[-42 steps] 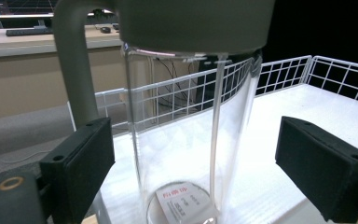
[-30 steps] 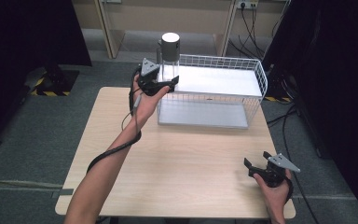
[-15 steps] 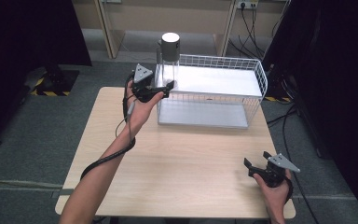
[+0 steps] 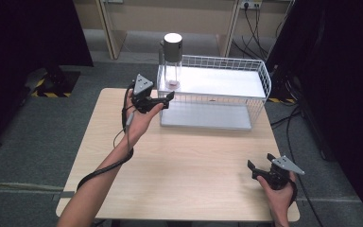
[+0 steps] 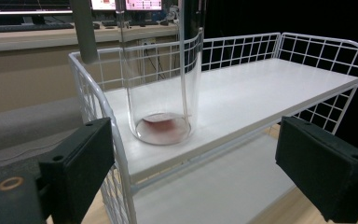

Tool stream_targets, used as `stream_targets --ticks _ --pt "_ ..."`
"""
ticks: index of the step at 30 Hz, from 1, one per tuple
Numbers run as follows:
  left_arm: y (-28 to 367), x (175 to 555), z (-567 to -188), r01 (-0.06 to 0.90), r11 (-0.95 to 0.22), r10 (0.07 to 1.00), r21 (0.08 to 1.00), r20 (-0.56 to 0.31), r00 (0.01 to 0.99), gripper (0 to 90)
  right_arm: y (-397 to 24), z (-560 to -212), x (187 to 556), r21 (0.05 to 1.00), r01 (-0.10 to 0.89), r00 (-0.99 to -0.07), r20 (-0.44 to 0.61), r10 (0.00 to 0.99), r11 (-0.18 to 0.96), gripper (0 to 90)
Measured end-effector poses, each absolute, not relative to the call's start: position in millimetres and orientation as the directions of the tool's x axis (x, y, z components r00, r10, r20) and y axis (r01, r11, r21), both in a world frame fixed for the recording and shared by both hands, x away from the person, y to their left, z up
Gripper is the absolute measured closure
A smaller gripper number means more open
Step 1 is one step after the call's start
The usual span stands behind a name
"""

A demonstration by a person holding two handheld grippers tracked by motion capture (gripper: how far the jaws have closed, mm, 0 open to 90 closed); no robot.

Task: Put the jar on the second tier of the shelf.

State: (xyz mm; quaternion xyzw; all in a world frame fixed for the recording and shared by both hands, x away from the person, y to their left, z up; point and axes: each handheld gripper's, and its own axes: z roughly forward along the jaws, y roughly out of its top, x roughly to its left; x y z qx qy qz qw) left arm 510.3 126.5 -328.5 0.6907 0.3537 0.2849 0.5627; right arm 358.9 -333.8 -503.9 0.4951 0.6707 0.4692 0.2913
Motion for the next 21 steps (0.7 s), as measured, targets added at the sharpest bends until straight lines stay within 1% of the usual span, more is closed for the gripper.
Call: stream_targets --ticks 8,21 --pt "130 505 -337 0.174 -0.121 0.806 0.977 -0.005 0.592 10.9 -334 -504 359 0.917 0.392 -0.339 0.073 0.938 0.071 7.2" --pt "138 495 -364 0.2 -0.127 0.805 0.971 -0.018 0.593 10.9 -333 -504 359 0.917 0.392 -0.338 0.072 0.938 0.071 7.2"
